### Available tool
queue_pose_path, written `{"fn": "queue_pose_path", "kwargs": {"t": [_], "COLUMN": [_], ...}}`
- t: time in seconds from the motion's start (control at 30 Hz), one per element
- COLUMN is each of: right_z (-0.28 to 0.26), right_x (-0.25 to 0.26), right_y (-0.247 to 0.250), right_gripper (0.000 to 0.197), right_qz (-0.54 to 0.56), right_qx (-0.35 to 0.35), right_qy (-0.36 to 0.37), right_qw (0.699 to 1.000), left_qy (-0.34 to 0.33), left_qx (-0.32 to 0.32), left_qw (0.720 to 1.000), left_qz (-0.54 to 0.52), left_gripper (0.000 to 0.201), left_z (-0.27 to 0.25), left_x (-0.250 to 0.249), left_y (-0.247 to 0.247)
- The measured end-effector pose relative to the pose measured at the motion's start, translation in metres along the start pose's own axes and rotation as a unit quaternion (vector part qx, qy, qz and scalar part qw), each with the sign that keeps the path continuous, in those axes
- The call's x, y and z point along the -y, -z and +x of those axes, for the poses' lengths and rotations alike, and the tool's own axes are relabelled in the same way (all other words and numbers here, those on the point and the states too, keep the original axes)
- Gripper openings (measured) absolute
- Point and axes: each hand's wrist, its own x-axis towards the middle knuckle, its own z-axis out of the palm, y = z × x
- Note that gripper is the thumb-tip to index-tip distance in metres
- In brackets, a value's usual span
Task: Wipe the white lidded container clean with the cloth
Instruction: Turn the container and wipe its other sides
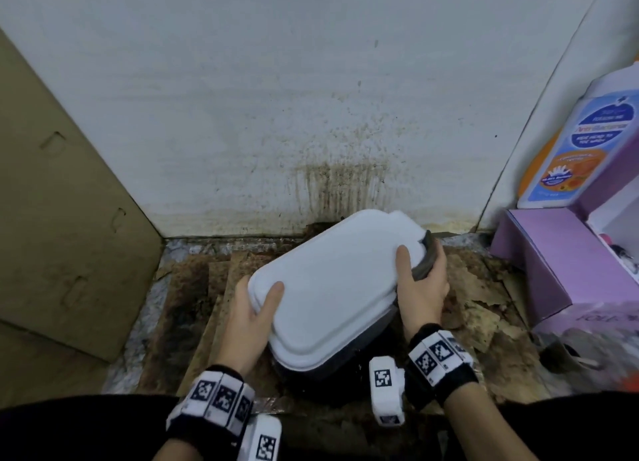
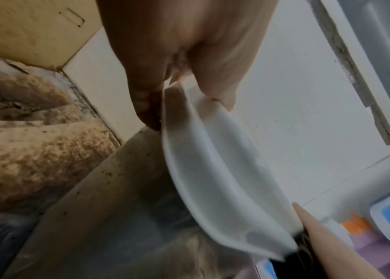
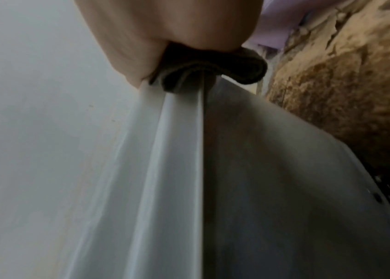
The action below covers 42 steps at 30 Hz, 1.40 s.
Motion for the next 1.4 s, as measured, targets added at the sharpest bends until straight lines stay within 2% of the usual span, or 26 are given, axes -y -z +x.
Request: {"fn": "queue_pose_path", "kwargs": {"t": [0.13,0.3,0.43,0.53,0.67,0.8,0.9,0.97,1.1,1.17,1.23,1.3,1.4], "right_z": [-0.03,-0.033,-0.019,0.001,0.033,0.036,0.03,0.019,-0.009,-0.014,-0.015,-0.014,-0.015], "right_x": [-0.014,-0.024,-0.016,-0.001,0.012,0.01,0.0,-0.002,-0.009,-0.012,-0.013,-0.011,0.003], "right_y": [-0.005,-0.007,-0.001,0.006,0.014,0.019,0.021,0.023,0.027,0.027,0.028,0.031,0.033], "right_gripper": [0.078,0.061,0.057,0.055,0.053,0.053,0.056,0.051,0.043,0.043,0.044,0.043,0.041], "right_qz": [0.001,0.024,0.096,0.099,0.079,0.031,0.029,0.028,0.032,0.008,-0.02,-0.039,-0.06], "right_qx": [-0.063,-0.063,-0.074,-0.073,0.005,0.081,0.061,0.022,-0.054,-0.062,-0.064,-0.073,-0.108], "right_qy": [-0.014,-0.026,-0.055,-0.043,-0.037,0.0,0.014,0.02,0.026,0.033,0.038,0.049,0.147], "right_qw": [0.998,0.997,0.991,0.991,0.996,0.996,0.998,0.999,0.998,0.998,0.997,0.995,0.981], "left_qy": [0.027,0.051,0.052,0.062,0.071,0.052,0.037,0.015,-0.012,-0.012,0.0,0.011,0.011], "left_qx": [-0.001,-0.024,-0.055,-0.063,-0.059,-0.047,-0.036,-0.025,0.042,0.069,0.073,0.076,0.09], "left_qw": [0.999,0.996,0.993,0.991,0.99,0.993,0.996,0.998,0.999,0.997,0.997,0.996,0.995], "left_qz": [0.023,0.065,0.09,0.096,0.11,0.098,0.078,0.054,0.018,0.025,0.036,0.04,0.027], "left_gripper": [0.077,0.092,0.076,0.09,0.084,0.075,0.072,0.068,0.048,0.061,0.084,0.097,0.105], "left_z": [0.028,0.035,0.031,0.022,0.0,-0.008,0.0,0.007,0.03,0.041,0.051,0.056,0.055], "left_x": [0.007,0.015,0.014,0.015,0.008,0.002,0.003,0.0,-0.005,0.0,0.009,0.013,0.016], "left_y": [0.009,0.008,0.005,0.004,-0.004,-0.007,-0.003,0.001,0.011,0.015,0.019,0.021,0.022]}}
